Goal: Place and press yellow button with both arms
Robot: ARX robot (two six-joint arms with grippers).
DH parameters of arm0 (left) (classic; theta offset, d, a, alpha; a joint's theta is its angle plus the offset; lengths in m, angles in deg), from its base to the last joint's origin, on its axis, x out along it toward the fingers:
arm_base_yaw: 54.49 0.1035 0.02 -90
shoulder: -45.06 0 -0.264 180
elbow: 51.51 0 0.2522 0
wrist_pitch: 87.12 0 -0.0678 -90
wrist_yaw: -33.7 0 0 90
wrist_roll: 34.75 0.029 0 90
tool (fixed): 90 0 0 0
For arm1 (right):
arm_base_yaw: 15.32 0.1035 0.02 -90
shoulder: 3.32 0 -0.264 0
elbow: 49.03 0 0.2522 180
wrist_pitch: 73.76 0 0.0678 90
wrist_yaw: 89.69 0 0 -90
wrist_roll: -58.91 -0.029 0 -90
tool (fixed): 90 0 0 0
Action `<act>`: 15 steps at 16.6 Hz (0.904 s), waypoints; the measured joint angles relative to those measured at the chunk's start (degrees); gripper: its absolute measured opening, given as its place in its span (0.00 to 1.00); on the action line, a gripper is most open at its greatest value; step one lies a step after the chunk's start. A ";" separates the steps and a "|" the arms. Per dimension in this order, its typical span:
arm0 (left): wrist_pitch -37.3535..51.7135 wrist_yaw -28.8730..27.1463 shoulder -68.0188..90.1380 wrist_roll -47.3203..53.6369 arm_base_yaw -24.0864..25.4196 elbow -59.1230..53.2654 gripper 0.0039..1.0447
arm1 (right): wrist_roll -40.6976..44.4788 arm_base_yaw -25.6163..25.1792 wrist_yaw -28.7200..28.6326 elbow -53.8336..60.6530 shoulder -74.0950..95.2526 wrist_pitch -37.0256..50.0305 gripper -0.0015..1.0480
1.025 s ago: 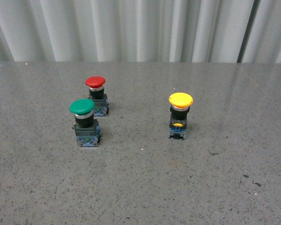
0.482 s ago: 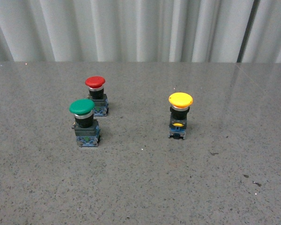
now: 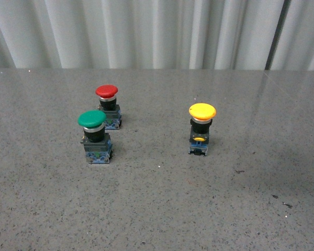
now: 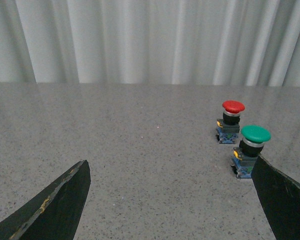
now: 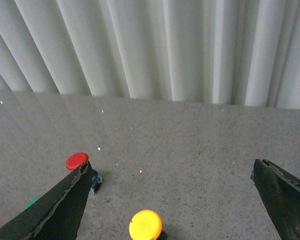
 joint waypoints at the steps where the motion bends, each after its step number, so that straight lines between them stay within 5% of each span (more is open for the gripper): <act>1: 0.00 0.02 0.00 0.00 0.02 0.00 0.94 | 1.22 1.44 0.83 -2.12 4.37 -0.52 0.94; 5: 0.00 0.02 0.00 0.00 0.00 0.00 0.94 | 4.13 7.52 4.90 -7.02 13.07 -0.83 0.94; 13: 0.00 0.02 0.00 0.00 0.02 0.00 0.94 | 6.78 4.79 8.46 -9.38 22.27 -1.68 0.03; 15: 0.00 0.02 0.00 0.00 0.00 0.00 0.94 | 7.13 4.63 7.78 -9.16 22.34 -2.03 0.02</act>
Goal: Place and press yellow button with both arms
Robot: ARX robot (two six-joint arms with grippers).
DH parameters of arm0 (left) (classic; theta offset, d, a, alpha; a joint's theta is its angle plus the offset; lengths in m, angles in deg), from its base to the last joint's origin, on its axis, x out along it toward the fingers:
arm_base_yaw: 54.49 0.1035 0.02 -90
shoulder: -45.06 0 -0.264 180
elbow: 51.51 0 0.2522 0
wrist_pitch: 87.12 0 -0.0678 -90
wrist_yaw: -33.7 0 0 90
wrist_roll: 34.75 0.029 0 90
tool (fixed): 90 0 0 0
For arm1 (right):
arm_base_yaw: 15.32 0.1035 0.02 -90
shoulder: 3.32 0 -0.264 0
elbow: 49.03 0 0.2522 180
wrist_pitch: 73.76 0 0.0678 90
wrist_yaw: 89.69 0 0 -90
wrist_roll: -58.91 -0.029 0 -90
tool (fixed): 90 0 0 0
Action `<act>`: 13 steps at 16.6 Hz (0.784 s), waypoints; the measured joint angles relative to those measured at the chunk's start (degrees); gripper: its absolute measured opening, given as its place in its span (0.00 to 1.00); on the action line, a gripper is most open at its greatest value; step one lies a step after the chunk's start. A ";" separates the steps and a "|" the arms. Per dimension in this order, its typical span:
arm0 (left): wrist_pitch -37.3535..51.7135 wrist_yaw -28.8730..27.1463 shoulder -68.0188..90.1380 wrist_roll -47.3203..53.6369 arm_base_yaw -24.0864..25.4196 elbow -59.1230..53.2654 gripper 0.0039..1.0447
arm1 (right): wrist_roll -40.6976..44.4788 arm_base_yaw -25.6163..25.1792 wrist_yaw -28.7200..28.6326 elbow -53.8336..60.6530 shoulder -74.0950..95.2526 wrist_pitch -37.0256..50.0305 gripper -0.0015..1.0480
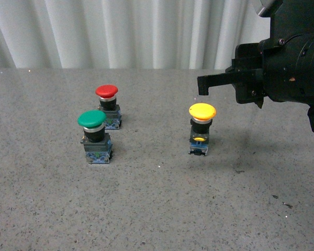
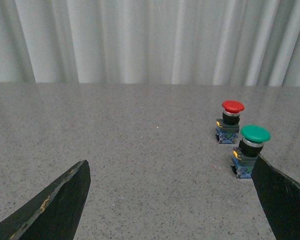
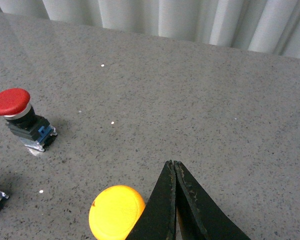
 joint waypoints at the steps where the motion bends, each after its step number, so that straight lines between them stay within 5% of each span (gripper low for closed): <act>1: 0.00 0.00 0.00 0.00 0.00 0.00 0.94 | 0.00 0.13 -0.33 0.00 0.00 -0.35 0.02; 13: 0.00 0.00 0.00 0.00 0.00 0.00 0.94 | -1.66 3.39 -1.27 -0.81 2.91 -3.87 0.02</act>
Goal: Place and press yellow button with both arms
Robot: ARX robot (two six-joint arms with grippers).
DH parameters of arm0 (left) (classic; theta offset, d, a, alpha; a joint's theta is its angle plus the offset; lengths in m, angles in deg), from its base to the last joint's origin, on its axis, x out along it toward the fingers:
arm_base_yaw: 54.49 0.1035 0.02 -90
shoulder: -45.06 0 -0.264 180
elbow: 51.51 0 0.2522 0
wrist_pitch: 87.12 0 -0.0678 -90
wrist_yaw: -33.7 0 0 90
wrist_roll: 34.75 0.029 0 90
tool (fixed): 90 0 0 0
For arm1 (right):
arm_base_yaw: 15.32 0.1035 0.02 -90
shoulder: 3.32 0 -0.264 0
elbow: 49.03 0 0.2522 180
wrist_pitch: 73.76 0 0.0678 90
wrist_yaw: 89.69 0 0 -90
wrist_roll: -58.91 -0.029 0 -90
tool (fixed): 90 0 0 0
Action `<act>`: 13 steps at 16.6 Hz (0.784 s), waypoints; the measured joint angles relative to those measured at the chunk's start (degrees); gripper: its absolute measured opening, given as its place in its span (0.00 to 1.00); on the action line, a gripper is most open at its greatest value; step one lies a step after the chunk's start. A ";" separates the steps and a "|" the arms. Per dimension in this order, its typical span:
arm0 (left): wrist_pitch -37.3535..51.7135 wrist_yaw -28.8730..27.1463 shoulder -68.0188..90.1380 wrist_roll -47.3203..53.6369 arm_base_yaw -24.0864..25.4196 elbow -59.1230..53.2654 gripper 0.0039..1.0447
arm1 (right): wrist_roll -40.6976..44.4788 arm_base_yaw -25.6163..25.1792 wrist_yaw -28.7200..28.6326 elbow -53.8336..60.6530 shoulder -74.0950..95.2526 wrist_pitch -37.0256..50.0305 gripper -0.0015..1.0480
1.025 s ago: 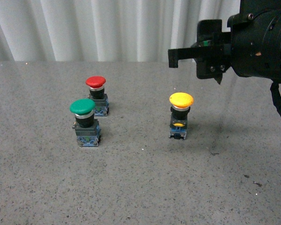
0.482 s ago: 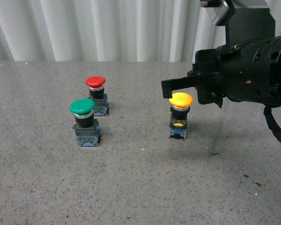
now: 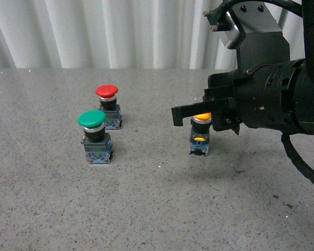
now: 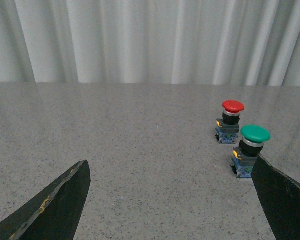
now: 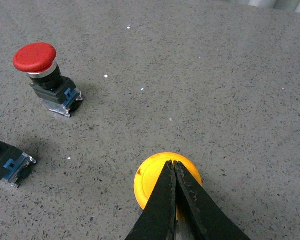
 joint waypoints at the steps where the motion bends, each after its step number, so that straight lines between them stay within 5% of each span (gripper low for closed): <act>1: 0.00 0.00 0.00 0.00 0.00 0.00 0.94 | 0.00 0.04 0.02 -0.17 0.11 -0.11 0.02; 13: 0.00 0.00 0.00 0.00 0.02 0.00 0.94 | 0.04 1.49 1.95 -1.77 1.55 -4.00 0.02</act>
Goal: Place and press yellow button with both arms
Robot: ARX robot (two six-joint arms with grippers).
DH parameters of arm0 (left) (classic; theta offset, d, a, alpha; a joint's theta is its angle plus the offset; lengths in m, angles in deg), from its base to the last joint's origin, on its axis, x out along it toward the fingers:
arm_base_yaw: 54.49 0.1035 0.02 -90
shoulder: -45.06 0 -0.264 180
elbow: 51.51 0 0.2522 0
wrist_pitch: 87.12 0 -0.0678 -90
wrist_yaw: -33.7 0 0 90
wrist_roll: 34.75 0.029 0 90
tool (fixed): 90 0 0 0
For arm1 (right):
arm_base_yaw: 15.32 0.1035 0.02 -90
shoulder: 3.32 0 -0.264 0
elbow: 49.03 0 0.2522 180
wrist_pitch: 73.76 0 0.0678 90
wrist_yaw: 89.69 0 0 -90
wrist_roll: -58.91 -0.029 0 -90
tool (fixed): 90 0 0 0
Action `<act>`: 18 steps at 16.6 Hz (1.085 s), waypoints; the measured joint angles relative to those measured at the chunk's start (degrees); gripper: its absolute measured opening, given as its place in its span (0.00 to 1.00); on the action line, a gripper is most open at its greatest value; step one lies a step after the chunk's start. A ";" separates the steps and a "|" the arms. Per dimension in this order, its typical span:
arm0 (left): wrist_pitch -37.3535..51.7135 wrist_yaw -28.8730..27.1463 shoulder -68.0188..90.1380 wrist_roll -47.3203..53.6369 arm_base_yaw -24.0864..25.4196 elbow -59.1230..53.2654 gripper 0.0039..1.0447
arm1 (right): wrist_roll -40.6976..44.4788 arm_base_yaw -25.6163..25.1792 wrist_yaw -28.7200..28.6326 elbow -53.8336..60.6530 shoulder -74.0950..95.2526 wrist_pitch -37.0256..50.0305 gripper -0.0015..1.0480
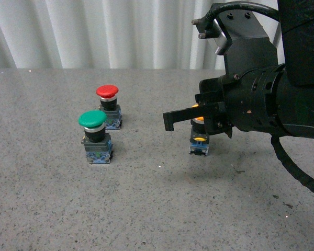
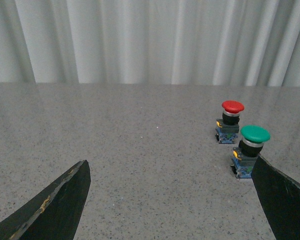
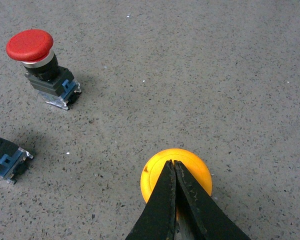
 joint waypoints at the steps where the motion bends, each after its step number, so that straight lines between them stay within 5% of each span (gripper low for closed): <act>1: 0.00 0.00 0.00 0.00 -0.02 0.00 0.94 | 0.00 0.00 0.00 0.00 0.02 -0.07 0.02; 18: 0.00 0.00 0.00 0.00 -0.02 0.00 0.94 | -3.50 -0.07 0.57 2.21 -2.67 4.09 0.02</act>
